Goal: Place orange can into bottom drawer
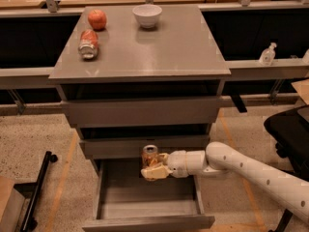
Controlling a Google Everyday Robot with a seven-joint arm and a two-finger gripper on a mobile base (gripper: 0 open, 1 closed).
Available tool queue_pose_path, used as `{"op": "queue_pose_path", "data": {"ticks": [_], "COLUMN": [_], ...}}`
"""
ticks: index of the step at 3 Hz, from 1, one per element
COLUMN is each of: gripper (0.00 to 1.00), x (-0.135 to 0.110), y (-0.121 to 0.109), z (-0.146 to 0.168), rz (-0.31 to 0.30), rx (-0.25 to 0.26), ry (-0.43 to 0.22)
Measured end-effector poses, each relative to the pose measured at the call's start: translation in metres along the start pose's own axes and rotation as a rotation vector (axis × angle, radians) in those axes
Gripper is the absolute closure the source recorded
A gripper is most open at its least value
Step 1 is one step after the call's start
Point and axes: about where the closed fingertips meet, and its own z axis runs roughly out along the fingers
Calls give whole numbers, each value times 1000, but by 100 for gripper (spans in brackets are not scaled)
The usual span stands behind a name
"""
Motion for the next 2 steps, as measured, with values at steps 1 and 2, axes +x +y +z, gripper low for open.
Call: {"op": "queue_pose_path", "data": {"ticks": [1,2], "gripper": [100,100], "x": [8,20], "y": [1,-8], "z": [-1,13], "rz": [19,18], "rx": [12,12], "ry": [-1,-35]}}
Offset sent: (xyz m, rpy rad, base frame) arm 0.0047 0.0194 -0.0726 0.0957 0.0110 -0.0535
